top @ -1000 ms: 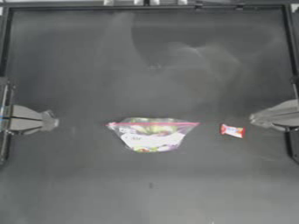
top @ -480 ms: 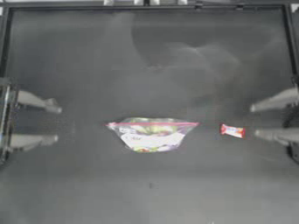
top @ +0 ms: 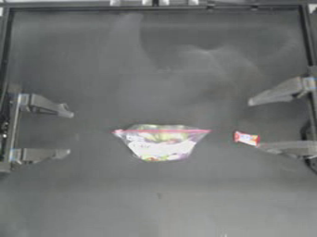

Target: Put candy in bag

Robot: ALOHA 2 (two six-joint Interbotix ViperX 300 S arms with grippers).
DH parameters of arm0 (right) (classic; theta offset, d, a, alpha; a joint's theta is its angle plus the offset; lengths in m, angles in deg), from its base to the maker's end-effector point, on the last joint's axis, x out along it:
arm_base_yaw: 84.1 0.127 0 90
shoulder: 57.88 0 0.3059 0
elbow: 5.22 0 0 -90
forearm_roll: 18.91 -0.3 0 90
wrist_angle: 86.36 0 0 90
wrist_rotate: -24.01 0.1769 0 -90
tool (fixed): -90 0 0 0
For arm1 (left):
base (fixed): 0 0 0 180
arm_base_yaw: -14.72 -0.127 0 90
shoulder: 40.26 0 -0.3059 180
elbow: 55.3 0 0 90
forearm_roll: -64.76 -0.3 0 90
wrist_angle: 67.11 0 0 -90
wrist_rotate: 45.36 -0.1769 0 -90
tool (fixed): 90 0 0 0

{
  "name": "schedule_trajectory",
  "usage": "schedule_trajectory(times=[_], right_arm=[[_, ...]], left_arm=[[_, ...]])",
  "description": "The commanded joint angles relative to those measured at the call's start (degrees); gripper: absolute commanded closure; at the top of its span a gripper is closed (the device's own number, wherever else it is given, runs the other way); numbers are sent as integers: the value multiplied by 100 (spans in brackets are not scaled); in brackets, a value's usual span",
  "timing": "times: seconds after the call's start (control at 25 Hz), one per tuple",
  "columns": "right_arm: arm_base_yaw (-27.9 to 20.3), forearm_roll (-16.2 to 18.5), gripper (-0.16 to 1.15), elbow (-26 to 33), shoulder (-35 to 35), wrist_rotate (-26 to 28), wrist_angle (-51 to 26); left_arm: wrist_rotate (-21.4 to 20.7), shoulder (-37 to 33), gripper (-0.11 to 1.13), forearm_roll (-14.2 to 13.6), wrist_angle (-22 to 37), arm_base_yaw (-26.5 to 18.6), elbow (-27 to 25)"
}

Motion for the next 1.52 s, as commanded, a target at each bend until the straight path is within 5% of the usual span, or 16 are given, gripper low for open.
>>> schedule_trajectory(times=[0.04, 0.92, 1.52], right_arm=[[-167, -70, -2, 791, -545, -9, -853], [-62, 325, -2, 4535, -3938, -70, -4104], [105, 387, -2, 5880, -5388, -123, -5027]], left_arm=[[-9, 88, 1, -18, 185, -123, 97], [-9, 105, 2, -35, 659, -571, -149], [0, -9, 2, -35, 580, -677, -431]])
